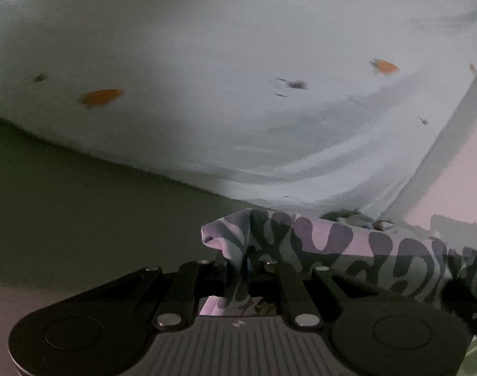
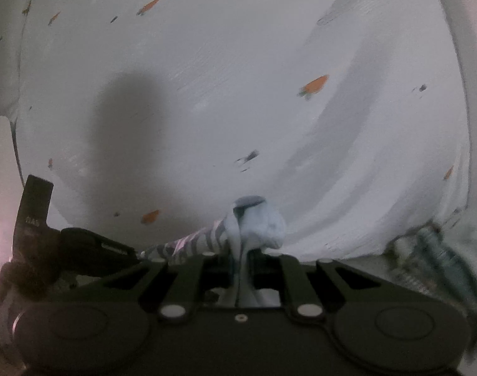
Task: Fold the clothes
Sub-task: 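Carry the folded shirt with both grippers onto the clothes stack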
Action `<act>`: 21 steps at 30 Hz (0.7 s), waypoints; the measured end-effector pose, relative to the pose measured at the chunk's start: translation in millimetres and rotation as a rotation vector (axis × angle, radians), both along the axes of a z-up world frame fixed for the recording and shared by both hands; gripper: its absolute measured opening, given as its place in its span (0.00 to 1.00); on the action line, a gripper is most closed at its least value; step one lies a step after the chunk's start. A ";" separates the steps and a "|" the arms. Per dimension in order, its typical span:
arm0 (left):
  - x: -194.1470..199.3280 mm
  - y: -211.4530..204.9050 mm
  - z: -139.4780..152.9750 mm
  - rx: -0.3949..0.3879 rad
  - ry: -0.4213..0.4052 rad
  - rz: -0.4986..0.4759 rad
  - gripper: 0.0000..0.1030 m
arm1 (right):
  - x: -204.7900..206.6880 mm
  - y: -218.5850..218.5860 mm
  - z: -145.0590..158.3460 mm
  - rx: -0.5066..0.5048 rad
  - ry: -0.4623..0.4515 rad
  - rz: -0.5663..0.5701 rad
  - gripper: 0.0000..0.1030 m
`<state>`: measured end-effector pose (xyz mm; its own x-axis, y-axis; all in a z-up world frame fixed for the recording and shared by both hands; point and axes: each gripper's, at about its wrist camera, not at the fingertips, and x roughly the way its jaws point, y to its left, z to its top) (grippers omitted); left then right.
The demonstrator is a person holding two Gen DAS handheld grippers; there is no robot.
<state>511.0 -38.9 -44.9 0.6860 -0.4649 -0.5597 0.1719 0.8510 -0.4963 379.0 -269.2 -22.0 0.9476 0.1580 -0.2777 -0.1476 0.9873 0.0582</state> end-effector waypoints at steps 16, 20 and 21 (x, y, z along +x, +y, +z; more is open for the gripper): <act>95.6 -300.5 139.0 -0.006 -0.284 -0.143 0.12 | 45.9 -295.5 84.9 0.193 -0.255 -0.093 0.10; 131.5 -428.2 138.0 0.102 -0.379 -0.313 0.22 | 41.3 -389.7 64.1 0.385 -0.285 -0.323 0.10; 142.8 -462.6 126.5 0.154 -0.387 -0.350 0.26 | 44.7 -409.2 49.3 0.406 -0.258 -0.401 0.13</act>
